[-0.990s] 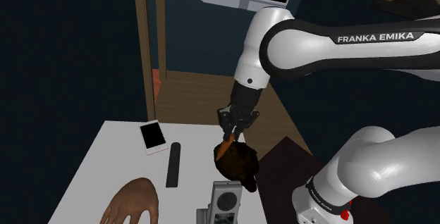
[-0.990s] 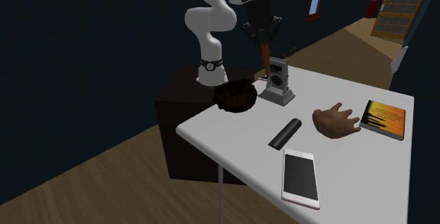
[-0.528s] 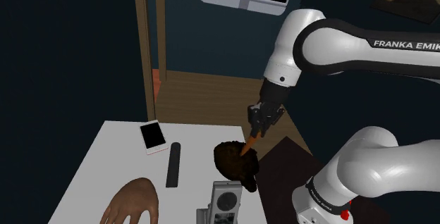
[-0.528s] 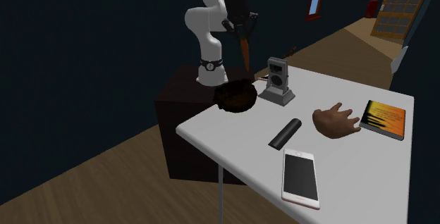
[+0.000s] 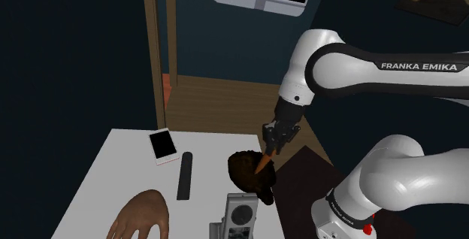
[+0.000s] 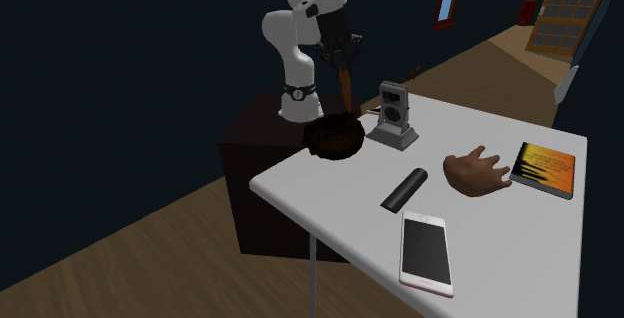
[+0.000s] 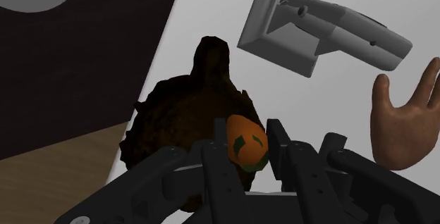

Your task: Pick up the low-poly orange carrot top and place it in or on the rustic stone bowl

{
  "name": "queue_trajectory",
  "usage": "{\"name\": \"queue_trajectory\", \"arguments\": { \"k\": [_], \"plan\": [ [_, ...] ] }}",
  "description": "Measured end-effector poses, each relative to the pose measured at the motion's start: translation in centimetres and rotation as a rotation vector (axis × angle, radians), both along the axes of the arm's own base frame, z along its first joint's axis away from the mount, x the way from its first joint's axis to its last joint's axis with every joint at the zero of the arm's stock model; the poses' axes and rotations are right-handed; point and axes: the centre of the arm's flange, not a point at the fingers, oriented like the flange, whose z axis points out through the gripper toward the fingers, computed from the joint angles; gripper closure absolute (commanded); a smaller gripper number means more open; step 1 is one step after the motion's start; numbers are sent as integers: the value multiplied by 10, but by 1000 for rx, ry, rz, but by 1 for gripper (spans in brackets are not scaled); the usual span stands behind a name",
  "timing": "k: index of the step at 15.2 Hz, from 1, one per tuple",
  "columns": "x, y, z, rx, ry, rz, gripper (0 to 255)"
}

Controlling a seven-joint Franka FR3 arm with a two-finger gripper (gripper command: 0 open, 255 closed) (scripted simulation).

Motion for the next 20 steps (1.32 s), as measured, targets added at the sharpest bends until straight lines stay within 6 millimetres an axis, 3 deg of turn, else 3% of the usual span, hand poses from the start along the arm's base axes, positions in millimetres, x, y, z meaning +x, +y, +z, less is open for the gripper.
{"name": "queue_trajectory", "arguments": {
  "k": [12,18,19,20],
  "plan": [
    [0,1,-63,0,0,0,255],
    [0,0,-68,0,0,0,255],
    [0,0,-68,0,-1,0,0],
    [0,0,-68,0,-1,0,0]
  ]
}}
